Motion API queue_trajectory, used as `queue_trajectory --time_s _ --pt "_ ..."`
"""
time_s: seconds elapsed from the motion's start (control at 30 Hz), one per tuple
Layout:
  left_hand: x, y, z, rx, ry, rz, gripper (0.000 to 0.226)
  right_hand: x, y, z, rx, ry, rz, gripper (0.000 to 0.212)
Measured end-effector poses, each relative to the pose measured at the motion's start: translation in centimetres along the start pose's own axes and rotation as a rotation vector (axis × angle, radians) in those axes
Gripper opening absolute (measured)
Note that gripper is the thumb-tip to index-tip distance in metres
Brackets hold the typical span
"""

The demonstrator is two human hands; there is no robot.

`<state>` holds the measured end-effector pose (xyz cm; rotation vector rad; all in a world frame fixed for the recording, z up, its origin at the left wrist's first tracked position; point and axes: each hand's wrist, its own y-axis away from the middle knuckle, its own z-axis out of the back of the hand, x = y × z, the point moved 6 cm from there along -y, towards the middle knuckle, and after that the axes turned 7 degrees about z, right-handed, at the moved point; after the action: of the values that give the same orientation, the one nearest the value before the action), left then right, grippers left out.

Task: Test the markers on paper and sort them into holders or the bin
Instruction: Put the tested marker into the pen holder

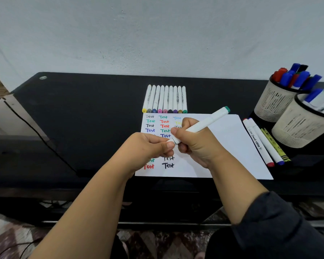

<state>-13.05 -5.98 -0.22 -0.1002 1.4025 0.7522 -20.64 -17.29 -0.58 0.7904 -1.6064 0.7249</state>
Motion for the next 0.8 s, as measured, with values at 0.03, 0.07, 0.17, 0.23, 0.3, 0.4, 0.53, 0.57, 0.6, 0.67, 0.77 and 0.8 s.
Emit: queue_trajectory --time_s 0.03,0.07,0.17,0.23,0.3,0.4,0.53,0.57,0.6,0.67,0.77,0.8 --pt "0.0 0.0 0.0 0.007 -0.014 0.001 0.009 0.1 0.1 -0.1 0.010 0.014 0.002 0.044" --pt "0.0 0.0 0.0 0.015 -0.028 0.003 0.009 0.2 0.2 -0.1 0.019 0.029 0.005 0.043" --pt "0.0 0.1 -0.2 0.014 -0.040 0.019 0.008 0.5 0.4 0.1 0.004 0.066 0.016 0.042" --pt "-0.2 0.2 -0.3 -0.021 -0.032 0.005 0.007 0.8 0.6 0.3 -0.036 0.077 0.019 0.039" --pt "-0.4 0.4 -0.2 -0.064 -0.045 -0.014 0.007 1.3 1.0 0.5 -0.082 0.077 0.014 0.032" --pt "-0.2 0.9 -0.1 -0.103 -0.058 0.004 0.009 1.9 1.4 1.8 -0.236 -0.047 0.011 0.019" --pt "-0.2 1.8 0.2 -0.147 -0.064 0.024 0.008 2.6 2.3 4.0 -0.473 -0.116 0.063 0.030" --pt "-0.2 1.9 0.2 -0.153 -0.071 0.026 0.008 2.9 2.6 4.1 -0.480 -0.005 0.095 0.028" --pt "-0.4 2.1 0.1 -0.158 -0.088 0.020 0.007 3.4 2.9 4.1 -0.457 0.170 0.141 0.024" --pt "-0.9 2.2 0.0 -0.158 -0.110 0.004 0.007 4.6 3.2 3.1 -0.308 0.601 0.266 0.032" --pt "-2.2 2.5 -0.3 -0.128 -0.126 -0.019 0.004 5.6 3.8 2.0 -0.209 1.127 0.464 0.044" --pt "-2.6 2.4 -0.5 -0.116 -0.123 -0.028 0.009 6.3 4.1 2.0 -0.262 1.225 0.539 0.039"
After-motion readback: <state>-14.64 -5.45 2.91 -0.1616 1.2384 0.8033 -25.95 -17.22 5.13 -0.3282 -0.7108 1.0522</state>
